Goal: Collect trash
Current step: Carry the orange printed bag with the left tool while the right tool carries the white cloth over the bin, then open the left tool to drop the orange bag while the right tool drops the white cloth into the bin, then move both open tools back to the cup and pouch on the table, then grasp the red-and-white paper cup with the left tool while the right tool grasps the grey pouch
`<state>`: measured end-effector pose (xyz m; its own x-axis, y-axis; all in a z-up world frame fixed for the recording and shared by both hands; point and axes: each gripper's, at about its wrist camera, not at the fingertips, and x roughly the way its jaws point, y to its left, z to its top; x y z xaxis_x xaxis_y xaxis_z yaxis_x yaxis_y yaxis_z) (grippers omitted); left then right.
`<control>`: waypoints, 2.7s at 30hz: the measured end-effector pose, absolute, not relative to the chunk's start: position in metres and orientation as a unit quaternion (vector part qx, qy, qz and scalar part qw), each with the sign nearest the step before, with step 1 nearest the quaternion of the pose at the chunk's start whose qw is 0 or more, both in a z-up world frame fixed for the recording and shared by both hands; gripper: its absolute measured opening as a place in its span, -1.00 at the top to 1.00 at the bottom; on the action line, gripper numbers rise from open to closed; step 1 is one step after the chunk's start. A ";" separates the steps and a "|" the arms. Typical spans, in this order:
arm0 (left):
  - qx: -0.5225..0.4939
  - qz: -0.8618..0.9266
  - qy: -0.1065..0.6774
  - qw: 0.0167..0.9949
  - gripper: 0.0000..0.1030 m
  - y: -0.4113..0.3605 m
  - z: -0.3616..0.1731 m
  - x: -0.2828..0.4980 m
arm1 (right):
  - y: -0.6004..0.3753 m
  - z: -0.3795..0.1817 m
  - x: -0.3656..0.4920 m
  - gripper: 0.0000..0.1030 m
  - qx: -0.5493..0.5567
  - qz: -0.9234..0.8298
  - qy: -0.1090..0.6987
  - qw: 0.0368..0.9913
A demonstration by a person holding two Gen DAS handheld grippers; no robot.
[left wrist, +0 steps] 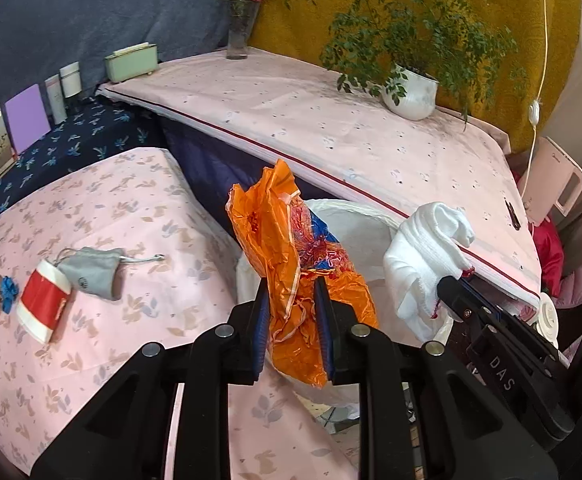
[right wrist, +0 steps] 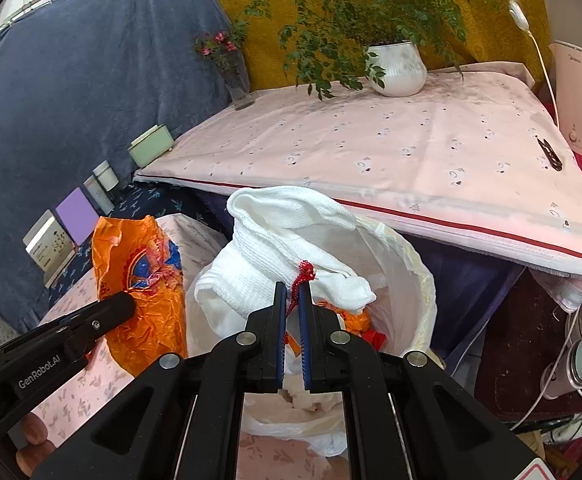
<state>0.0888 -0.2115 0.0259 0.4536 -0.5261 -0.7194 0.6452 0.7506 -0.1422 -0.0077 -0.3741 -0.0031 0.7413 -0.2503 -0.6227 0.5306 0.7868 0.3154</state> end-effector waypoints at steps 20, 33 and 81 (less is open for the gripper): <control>0.067 -0.341 0.401 0.847 -0.14 -0.218 0.010 0.101 | -0.384 -0.016 0.005 0.68 0.255 -0.222 0.292 0.895; 0.051 -0.306 0.402 0.862 -0.14 -0.184 0.009 0.109 | -0.364 -0.009 0.009 0.26 0.248 -0.210 0.289 0.900; -0.046 -0.120 0.476 0.870 -0.42 0.009 -0.064 0.209 | -0.201 -0.051 0.151 0.23 0.182 -0.053 0.383 0.904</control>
<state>0.2090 0.0088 -0.0642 0.5188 -0.2524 -0.8168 0.1647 0.9670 -0.1942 0.1511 -0.2015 -0.0515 0.7006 0.0430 -0.7122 0.2364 0.9278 0.2886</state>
